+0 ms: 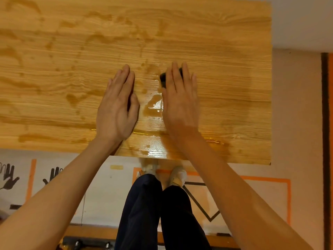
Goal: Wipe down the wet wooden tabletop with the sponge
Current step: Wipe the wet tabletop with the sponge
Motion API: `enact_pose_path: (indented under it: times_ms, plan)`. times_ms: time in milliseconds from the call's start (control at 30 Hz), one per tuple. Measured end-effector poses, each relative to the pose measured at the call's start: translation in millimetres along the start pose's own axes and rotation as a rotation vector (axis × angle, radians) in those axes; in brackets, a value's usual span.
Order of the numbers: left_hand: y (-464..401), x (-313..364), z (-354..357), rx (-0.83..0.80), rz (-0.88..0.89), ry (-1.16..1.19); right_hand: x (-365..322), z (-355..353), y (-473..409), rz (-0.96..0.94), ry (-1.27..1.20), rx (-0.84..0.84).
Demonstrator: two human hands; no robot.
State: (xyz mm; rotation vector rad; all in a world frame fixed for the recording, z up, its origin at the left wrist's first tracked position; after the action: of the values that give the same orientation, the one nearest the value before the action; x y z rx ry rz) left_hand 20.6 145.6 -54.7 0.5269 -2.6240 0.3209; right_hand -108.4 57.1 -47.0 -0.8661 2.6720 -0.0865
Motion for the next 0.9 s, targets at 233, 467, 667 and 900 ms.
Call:
enact_pose_path:
  times_ms: [233, 467, 667, 900]
  plan:
    - [-1.8, 0.2, -0.5, 0.014, -0.001, 0.01, -4.3, -15.4, 97.9, -0.281, -0.041, -0.155]
    - [-0.1, 2.5, -1.9, 0.005, -0.05, 0.006, 22.6, -15.6, 21.2, -0.048, -0.267, 0.01]
    - [-2.1, 2.9, -2.6, -0.003, -0.046, 0.011, 44.4, -38.1, 118.9, -0.236, -0.29, -0.17]
    - [-0.1, 1.8, -3.1, -0.005, -0.048, 0.02, 56.9, -25.7, 17.5, 0.022, -0.25, 0.007]
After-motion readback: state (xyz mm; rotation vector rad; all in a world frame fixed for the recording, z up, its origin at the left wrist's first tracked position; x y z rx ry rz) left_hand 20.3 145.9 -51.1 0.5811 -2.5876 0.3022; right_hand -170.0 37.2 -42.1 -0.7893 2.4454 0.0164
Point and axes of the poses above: each hand's wrist, its own y-axis away from the middle knuckle, its own z-axis out of the palm, x = y × z, the point moved 3 cm from there along -y, towards the middle knuckle, and after that the axes turned 1 degree about x, right-handed, at the moved point
